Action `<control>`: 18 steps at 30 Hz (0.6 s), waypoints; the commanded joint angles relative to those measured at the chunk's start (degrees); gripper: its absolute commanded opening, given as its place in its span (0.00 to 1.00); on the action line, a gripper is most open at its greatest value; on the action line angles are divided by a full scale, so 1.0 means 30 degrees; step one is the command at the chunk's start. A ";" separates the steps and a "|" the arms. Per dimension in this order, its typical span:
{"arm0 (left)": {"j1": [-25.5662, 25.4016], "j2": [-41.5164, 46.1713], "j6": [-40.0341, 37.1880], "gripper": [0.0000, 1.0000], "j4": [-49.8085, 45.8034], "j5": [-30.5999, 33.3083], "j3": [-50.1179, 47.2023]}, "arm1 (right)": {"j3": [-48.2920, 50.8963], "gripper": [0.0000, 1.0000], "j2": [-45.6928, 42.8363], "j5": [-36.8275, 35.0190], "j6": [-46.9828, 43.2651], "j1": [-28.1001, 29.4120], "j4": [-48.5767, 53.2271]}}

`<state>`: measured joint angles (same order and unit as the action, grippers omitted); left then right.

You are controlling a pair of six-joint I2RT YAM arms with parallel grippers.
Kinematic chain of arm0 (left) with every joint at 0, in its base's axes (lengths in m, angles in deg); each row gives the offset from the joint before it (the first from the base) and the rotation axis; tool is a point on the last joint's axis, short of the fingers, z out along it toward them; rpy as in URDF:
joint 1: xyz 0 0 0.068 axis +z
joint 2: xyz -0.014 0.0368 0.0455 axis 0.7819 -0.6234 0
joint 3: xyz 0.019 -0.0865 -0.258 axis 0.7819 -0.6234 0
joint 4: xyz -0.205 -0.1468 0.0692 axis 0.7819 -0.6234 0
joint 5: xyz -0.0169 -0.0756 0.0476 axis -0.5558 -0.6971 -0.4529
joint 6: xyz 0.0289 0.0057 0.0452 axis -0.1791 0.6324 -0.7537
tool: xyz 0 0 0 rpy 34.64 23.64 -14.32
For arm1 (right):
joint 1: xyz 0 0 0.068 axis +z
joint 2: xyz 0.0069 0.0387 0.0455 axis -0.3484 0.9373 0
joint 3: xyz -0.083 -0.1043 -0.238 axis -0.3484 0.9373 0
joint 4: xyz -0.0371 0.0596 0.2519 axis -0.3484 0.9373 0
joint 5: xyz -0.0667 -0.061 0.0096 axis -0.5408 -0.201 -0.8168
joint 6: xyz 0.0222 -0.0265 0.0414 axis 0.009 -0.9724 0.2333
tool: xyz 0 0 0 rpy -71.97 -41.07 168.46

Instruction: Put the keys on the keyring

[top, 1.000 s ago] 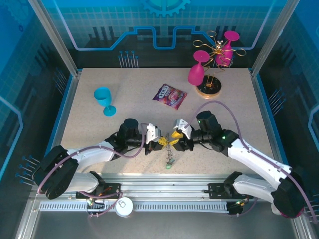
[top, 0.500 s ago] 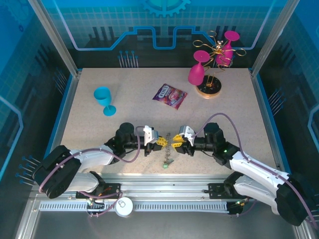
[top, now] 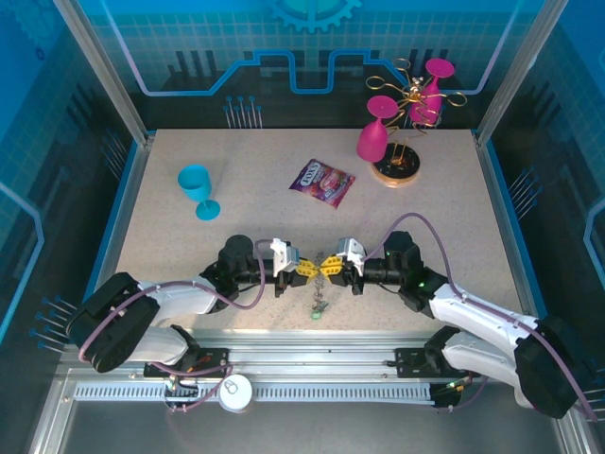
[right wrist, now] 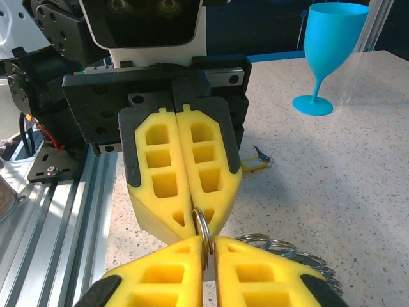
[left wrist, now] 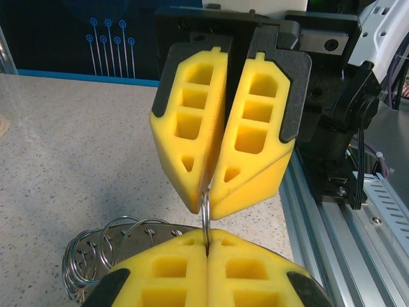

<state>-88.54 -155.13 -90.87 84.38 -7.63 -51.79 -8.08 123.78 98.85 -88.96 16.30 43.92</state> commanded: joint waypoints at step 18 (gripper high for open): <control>-0.0107 0.4174 -0.3570 0.32 -0.7520 0.2291 0.0848 | -0.6012 0.00 0.0709 -0.2390 -0.6174 0.1014 1.2435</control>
<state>-88.47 -146.04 -95.52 73.30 -3.06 -51.79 -21.19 125.50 95.38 -100.70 17.98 68.09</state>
